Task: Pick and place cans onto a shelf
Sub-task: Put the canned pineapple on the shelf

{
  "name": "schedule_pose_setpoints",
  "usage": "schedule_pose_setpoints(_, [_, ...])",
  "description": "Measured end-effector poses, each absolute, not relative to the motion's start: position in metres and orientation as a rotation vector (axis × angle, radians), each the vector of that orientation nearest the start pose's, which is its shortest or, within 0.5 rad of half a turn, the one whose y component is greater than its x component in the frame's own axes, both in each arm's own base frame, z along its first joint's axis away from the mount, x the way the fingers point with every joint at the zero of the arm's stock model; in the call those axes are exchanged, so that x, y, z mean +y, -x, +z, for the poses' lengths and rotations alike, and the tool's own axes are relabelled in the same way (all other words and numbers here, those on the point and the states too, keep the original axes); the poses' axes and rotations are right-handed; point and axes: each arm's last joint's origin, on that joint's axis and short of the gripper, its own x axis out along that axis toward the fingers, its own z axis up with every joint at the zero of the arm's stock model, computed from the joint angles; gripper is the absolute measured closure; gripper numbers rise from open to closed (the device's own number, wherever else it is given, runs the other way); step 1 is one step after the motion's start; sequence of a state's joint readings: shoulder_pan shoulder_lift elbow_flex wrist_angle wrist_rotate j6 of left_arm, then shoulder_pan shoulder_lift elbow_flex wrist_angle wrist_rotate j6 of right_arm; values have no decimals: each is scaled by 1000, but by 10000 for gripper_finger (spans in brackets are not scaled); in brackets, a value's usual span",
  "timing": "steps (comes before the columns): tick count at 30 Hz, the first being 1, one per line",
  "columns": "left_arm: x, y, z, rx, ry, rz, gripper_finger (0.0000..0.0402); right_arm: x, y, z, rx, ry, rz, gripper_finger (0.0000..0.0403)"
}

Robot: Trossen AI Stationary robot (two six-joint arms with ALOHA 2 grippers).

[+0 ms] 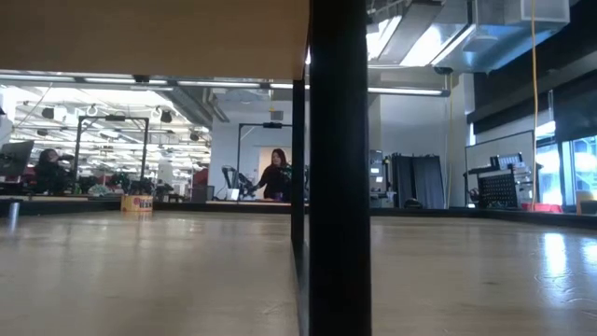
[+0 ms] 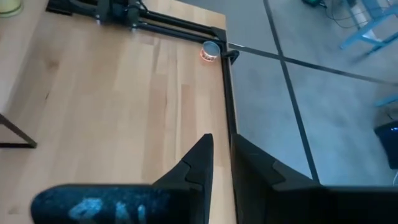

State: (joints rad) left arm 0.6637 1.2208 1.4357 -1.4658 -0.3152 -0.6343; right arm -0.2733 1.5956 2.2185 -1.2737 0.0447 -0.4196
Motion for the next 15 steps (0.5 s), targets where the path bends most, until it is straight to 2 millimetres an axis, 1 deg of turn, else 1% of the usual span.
schedule_pose_setpoints(4, [141,-137,357,1045,833,1216,345,-82,-259,500,692,312,-179,344])
schedule_pose_setpoints(7, [154,-140,341,1096,884,1183,345,-87,-262,499,691,311,-191,344])
schedule_pose_setpoints(12, [161,-142,328,1144,895,1186,345,-95,-264,497,690,304,-215,344])
schedule_pose_setpoints(15, [159,-141,330,1135,891,1180,345,-107,-272,493,688,289,-232,344])
